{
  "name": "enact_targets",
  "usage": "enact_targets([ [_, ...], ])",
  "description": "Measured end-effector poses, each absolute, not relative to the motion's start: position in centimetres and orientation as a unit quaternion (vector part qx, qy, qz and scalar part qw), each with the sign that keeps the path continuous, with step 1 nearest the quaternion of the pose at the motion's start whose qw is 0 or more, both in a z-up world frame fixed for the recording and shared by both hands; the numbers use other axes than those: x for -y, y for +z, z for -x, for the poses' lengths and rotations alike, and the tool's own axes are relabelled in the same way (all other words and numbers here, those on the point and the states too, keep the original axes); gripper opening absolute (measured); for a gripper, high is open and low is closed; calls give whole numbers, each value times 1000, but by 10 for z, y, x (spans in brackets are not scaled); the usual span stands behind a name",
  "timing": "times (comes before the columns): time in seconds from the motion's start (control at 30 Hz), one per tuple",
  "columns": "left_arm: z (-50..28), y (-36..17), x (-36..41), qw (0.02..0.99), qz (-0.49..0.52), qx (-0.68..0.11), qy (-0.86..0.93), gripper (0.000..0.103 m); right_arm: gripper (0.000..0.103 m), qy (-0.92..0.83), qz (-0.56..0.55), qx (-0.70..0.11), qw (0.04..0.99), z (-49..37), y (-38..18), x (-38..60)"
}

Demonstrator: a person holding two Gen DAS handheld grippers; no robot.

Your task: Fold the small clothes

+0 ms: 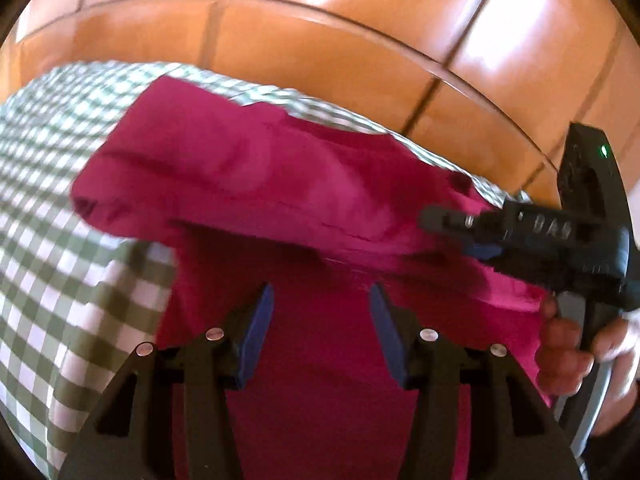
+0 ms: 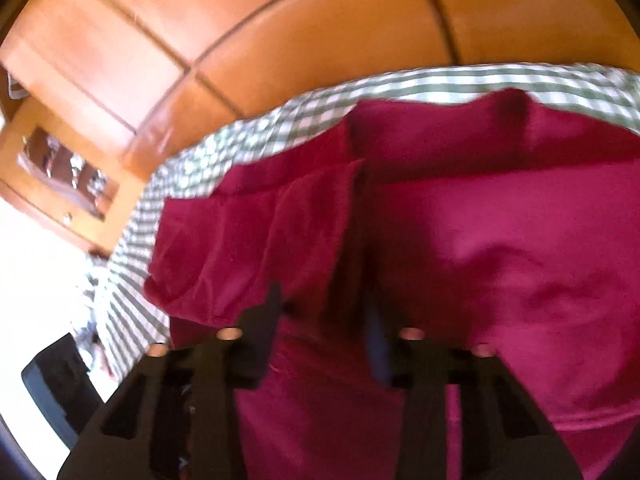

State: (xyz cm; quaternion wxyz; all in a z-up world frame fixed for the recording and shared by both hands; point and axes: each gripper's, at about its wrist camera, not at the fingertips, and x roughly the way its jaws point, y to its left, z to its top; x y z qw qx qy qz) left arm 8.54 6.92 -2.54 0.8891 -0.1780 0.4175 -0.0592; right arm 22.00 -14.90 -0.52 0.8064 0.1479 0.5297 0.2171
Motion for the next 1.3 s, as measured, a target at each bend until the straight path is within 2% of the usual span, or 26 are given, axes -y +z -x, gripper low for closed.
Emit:
enact_targets([
  [0.03, -87, -27, -77, 886, 195, -418, -49, 49, 11, 209, -125, -525, 816, -218, -1, 142],
  [0.07, -88, -29, -86, 883, 213, -417, -41, 48, 9, 201, -110, -516, 825, -217, 7, 138],
  [0.2, -87, -42, -105, 870, 252, -423, -33, 36, 7, 199, -99, -443, 868, -202, 60, 155],
  [0.33, -84, -46, -106, 870, 250, -423, -31, 35, 7, 163, -93, -405, 895, -189, 94, 212],
  [0.63, -88, -44, -99, 870, 239, -431, -20, 35, 7, 40, -137, -467, 872, -174, 29, 326],
  [0.83, -80, -36, -98, 870, 215, -445, -9, 34, 7, 15, -147, -487, 861, -169, -6, 337],
  [1.0, -56, -6, -89, 888, 173, -424, -41, 36, 7, 18, -157, -482, 862, -165, -9, 343],
  [1.03, -52, 1, -86, 893, 165, -416, -47, 37, 14, 22, -162, -480, 862, -163, -5, 344],
  [1.07, -48, 8, -83, 898, 156, -407, -53, 38, 29, 22, -163, -476, 864, -160, -1, 346],
  [1.13, -45, 21, -77, 910, 137, -386, -61, 46, 43, 16, -162, -461, 872, -152, 12, 350],
  [1.3, -72, 24, -61, 914, 119, -383, -65, 48, 43, 56, -152, -424, 891, -141, 44, 332],
])
